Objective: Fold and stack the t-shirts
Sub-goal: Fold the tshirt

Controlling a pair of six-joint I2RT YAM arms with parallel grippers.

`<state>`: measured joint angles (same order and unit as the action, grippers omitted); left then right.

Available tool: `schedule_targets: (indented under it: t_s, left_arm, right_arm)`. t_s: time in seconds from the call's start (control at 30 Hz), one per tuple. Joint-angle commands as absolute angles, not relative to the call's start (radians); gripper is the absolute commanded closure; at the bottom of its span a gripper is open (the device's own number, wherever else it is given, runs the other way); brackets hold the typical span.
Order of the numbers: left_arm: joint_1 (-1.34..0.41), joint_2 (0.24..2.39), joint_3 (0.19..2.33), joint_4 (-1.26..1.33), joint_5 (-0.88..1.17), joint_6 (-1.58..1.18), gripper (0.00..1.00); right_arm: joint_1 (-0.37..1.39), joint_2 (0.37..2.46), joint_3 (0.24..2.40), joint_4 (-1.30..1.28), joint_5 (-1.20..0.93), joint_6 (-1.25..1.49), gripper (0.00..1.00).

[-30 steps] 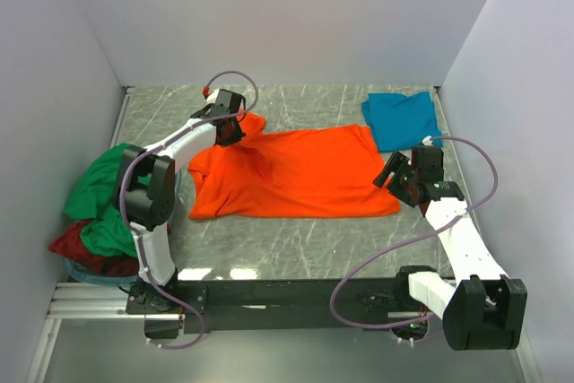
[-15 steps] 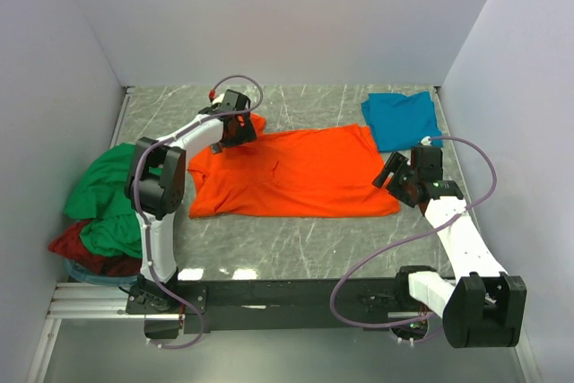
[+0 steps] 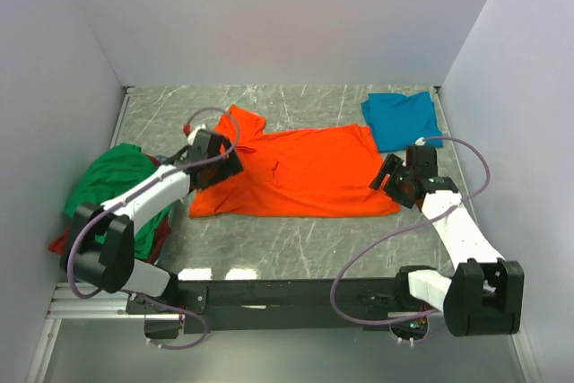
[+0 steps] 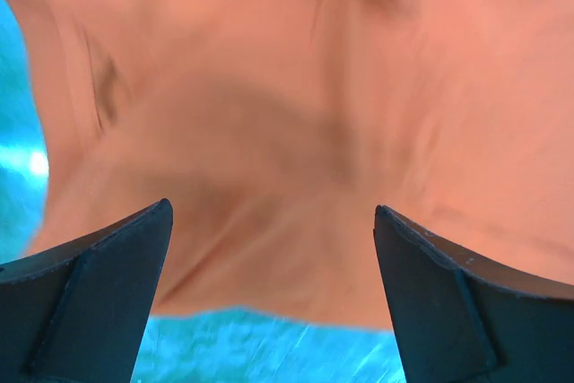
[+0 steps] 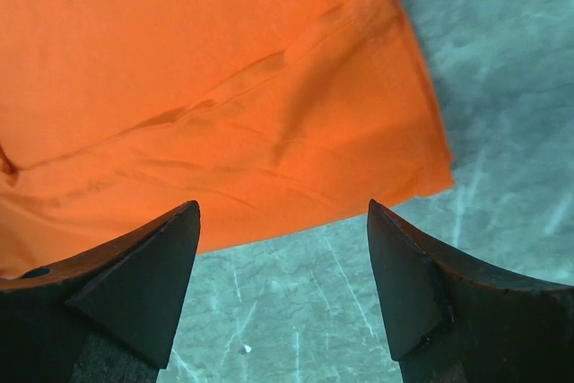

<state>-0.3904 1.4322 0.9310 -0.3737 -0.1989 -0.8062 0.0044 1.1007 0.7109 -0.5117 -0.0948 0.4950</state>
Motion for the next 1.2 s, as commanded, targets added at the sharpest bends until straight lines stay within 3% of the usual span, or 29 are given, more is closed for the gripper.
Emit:
schedule_targets:
  t_s: [0.0,0.23,0.57,0.9,1.17]
  left_arm:
    - [-0.413,1.367,0.823,-0.284,-0.123,-0.874,0.01]
    - [-0.416,1.281,0.667,-0.279,-0.172,-0.916,0.01]
    - [-0.402,1.350,0.601,-0.415,-0.261,-0.974,0.01]
    - [-0.391,1.312,0.552,-0.526,-0.305,-1.029,0.01]
    - [-0.391,1.186,0.632,-0.614,-0.327,-1.017,0.00]
  right_arm:
    - [0.054,1.153,0.724,-0.466,-0.091,0.469,0.19]
    - [0.138,1.363,0.796,-0.469,-0.008,0.525,0.19]
    - [0.130,1.457,0.778,-0.517,0.089,0.538,0.18]
    - [0.095,1.384,0.710,-0.563,0.150,0.545,0.18]
    - [0.089,1.348,0.721,-0.552,0.137,0.532,0.18]
